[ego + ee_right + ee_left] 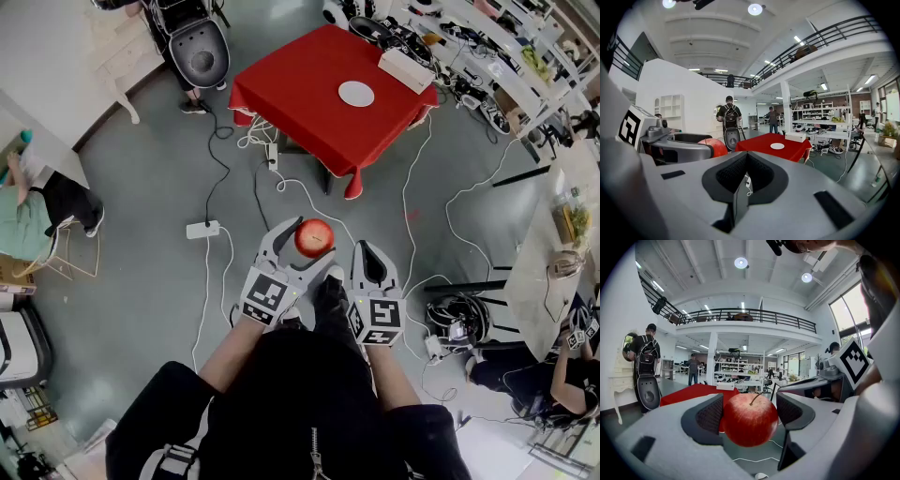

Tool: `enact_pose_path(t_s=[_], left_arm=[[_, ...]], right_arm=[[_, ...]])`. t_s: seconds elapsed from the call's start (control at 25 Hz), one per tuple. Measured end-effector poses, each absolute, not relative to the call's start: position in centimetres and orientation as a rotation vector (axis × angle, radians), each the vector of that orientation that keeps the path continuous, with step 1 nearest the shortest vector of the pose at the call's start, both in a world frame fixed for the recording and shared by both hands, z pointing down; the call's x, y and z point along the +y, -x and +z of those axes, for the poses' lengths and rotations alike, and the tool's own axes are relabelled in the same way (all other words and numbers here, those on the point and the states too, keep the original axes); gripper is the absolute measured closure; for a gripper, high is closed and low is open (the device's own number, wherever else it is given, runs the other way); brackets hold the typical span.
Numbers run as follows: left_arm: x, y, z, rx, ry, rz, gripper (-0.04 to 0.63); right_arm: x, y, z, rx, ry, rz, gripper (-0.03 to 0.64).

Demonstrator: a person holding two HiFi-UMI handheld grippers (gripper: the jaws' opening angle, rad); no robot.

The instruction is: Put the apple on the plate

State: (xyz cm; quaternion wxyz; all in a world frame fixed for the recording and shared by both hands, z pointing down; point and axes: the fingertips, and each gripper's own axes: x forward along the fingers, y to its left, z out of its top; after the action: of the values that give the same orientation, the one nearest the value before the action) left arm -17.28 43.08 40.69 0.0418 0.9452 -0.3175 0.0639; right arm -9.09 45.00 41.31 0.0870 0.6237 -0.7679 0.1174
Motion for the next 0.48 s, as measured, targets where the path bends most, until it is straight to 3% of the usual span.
enact_pose_path(t_s=[0.48], left_arm=[[42.48,17.1,40.76,-0.972,-2.872,0.179,0.238]], right_arm=[[44.79,8.98,40.59,-2.335,-1.871,0.348,0.606]])
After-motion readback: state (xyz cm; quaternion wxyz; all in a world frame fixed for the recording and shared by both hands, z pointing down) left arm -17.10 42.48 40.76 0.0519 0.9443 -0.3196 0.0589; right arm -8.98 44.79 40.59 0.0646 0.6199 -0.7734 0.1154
